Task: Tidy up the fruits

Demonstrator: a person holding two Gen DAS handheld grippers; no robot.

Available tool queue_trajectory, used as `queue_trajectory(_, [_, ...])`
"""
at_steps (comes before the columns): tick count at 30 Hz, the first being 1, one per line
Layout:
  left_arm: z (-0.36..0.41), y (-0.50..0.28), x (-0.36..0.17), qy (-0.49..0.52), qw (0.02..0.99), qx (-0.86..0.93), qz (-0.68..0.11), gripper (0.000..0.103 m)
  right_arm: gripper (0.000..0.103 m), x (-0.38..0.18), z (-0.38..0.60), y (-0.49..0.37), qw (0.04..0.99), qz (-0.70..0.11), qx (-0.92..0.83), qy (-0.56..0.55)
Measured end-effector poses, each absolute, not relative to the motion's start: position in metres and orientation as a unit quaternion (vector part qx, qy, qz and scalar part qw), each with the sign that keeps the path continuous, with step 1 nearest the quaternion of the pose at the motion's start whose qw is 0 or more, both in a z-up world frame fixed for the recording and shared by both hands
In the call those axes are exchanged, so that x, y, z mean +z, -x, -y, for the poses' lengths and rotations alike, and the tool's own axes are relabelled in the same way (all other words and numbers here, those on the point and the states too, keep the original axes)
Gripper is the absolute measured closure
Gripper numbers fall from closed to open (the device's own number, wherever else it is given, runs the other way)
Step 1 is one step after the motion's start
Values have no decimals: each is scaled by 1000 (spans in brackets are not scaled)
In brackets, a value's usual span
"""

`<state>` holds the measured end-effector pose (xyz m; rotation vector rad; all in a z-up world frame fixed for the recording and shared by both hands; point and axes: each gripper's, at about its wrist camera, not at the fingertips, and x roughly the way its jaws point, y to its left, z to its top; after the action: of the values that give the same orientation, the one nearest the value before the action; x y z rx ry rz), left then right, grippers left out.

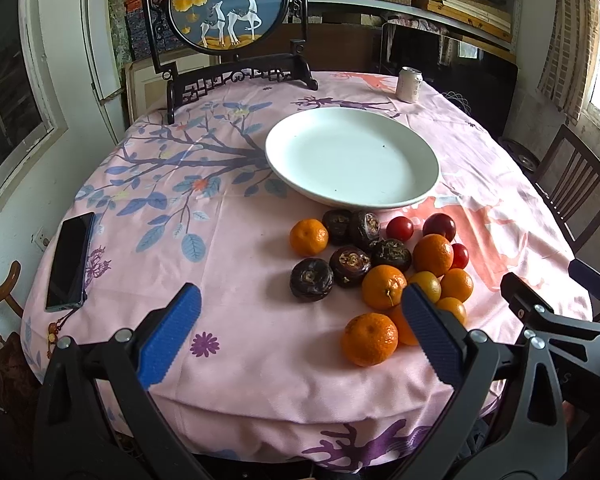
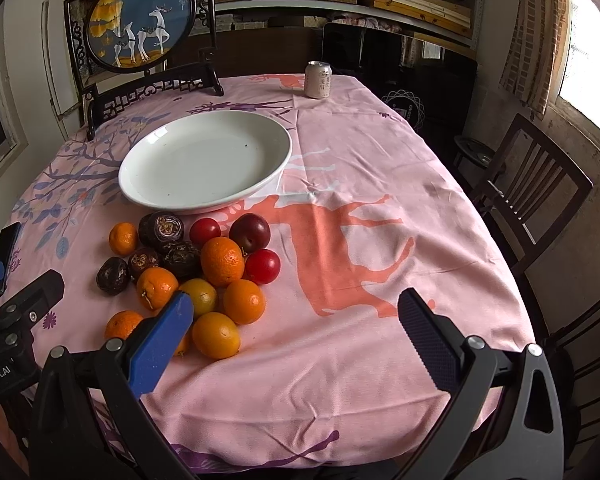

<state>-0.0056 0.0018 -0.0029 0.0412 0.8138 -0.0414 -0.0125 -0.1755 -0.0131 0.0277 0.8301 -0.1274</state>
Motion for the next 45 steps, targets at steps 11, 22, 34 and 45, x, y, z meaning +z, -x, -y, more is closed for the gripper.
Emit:
queue_trajectory(11, [-7, 5, -8, -30, 916, -17, -401, 2, 1, -22, 184, 12, 909, -412, -50, -25])
queue_trajectory(22, [-26, 15, -35, -23, 900, -19, -436, 2, 47, -50, 162, 21, 894, -437, 101, -20])
queue_trajectory(34, [-15, 15, -47, -28, 887, -56, -457, 2, 67, -81, 166, -4, 876, -456, 141, -65])
queue_trajectory(45, [14, -4, -70, -29, 876, -93, -473, 3, 67, -76, 180, 19, 879, -464, 103, -36])
